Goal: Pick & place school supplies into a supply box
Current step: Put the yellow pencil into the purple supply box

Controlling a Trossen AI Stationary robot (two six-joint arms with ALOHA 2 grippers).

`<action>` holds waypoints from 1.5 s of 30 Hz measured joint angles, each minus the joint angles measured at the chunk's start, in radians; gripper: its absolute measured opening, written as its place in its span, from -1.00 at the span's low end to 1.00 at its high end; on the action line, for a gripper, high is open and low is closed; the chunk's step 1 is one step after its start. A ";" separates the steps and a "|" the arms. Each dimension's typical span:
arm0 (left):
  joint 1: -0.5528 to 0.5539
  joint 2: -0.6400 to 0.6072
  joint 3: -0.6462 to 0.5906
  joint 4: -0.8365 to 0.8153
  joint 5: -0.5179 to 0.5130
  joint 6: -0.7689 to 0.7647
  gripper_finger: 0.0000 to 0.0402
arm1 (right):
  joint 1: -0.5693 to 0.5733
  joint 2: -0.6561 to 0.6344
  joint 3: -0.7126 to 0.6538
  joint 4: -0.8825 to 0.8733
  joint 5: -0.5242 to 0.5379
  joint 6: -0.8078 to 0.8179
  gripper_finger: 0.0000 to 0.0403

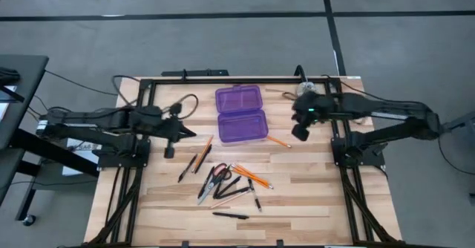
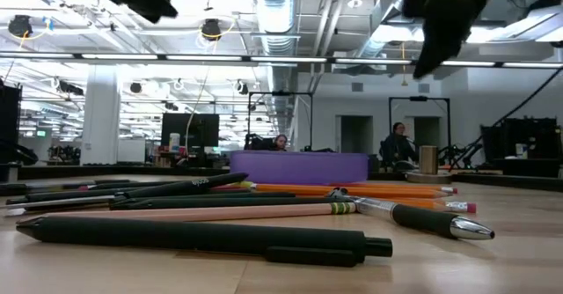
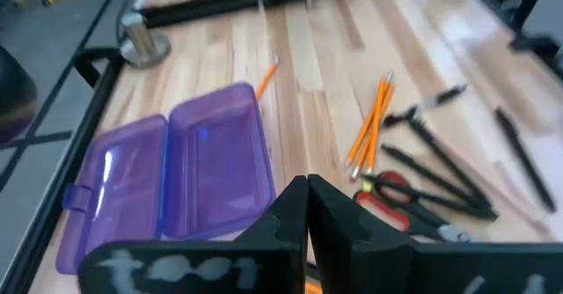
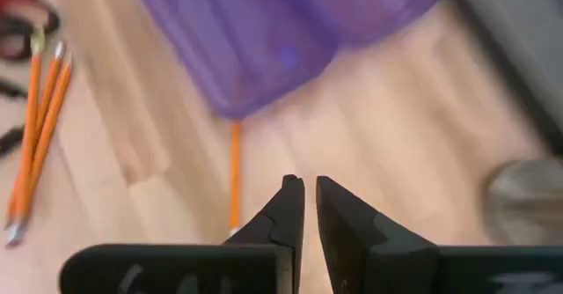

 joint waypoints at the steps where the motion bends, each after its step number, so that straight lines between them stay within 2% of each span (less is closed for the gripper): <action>1: 0.000 0.016 0.000 0.002 0.000 0.008 -1.00 | -0.004 0.039 0.004 0.000 -0.030 0.005 -0.84; 4: 0.000 0.047 0.000 0.025 0.000 0.017 -1.00 | -0.009 0.138 0.004 -0.024 -0.087 0.004 -0.78; 13: 0.001 0.051 0.000 0.101 -0.008 -0.009 -1.00 | -0.006 0.372 0.004 -0.032 -0.141 -0.001 -0.49; 21: 0.002 0.049 0.000 0.099 -0.008 -0.028 -1.00 | 0.007 0.440 0.004 -0.010 -0.250 0.030 -0.21; 28: 0.002 0.049 0.000 0.099 -0.004 -0.028 -1.00 | 0.056 0.468 -0.010 0.026 -0.265 0.057 0.02; 33: 0.002 0.049 0.000 0.095 -0.002 -0.028 -1.00 | 0.086 0.489 -0.050 0.062 -0.262 0.085 0.05; 45: 0.002 0.049 0.000 0.094 0.002 -0.046 -1.00 | 0.105 0.576 -0.053 0.058 -0.197 0.104 -0.03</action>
